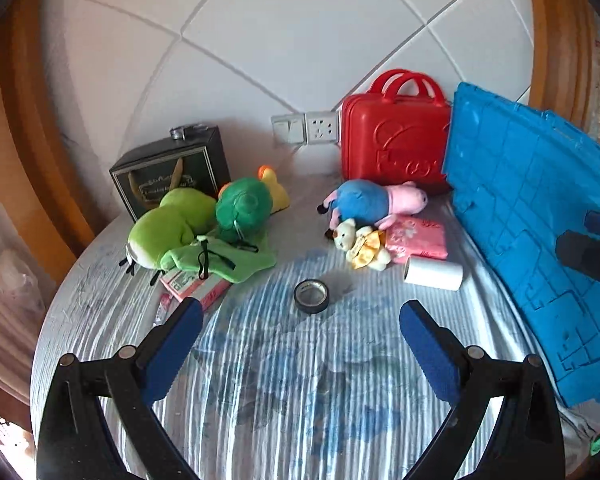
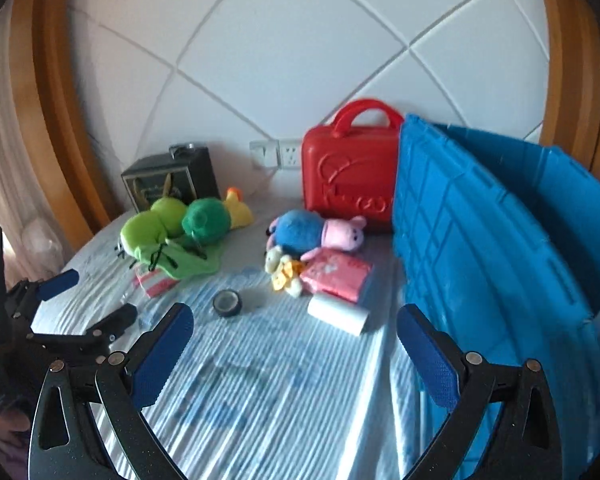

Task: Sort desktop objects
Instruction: 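Move the left tool to the black tape roll and close on it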

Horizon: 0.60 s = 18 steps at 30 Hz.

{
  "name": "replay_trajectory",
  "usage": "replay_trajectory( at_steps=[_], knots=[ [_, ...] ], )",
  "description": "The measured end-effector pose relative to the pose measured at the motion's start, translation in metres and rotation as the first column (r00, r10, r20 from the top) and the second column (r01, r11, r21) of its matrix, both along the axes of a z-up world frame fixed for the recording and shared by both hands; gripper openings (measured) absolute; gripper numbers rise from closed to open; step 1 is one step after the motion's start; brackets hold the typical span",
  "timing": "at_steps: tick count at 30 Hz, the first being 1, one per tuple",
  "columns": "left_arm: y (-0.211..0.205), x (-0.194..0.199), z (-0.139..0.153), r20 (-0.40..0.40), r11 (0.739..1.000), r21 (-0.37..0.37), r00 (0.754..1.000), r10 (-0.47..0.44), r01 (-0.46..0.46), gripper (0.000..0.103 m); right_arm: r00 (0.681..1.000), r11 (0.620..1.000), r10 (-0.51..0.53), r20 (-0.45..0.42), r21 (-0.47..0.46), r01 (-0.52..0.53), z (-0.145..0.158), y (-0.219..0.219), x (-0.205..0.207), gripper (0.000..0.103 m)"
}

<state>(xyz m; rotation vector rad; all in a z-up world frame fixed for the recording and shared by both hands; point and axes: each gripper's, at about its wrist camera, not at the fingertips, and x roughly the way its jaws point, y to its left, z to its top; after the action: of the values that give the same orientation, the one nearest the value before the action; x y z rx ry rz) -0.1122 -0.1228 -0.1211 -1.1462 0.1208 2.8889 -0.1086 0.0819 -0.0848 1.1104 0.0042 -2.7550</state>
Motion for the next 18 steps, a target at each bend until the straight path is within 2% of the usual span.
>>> replay_trajectory(
  at_steps=[6, 12, 18],
  knots=[
    [-0.006, -0.055, -0.060, 0.124, 1.000, 0.009, 0.992, -0.002, 0.000, 0.100, 0.989, 1.000, -0.006, 0.150, 0.031, 0.002, -0.073, 0.003, -0.068, 0.103],
    [-0.005, -0.118, -0.134, 0.254, 1.000, 0.020, 0.967, -0.005, 0.000, 0.100, 0.970, 0.996, -0.004, 0.244, 0.088, -0.018, -0.136, 0.004, -0.132, 0.103],
    [0.007, -0.169, -0.187, 0.313, 1.000, 0.008, 0.949, -0.024, 0.023, 0.087, 0.959, 0.986, -0.031, 0.281, 0.165, -0.016, -0.178, 0.016, -0.177, 0.103]
  ],
)
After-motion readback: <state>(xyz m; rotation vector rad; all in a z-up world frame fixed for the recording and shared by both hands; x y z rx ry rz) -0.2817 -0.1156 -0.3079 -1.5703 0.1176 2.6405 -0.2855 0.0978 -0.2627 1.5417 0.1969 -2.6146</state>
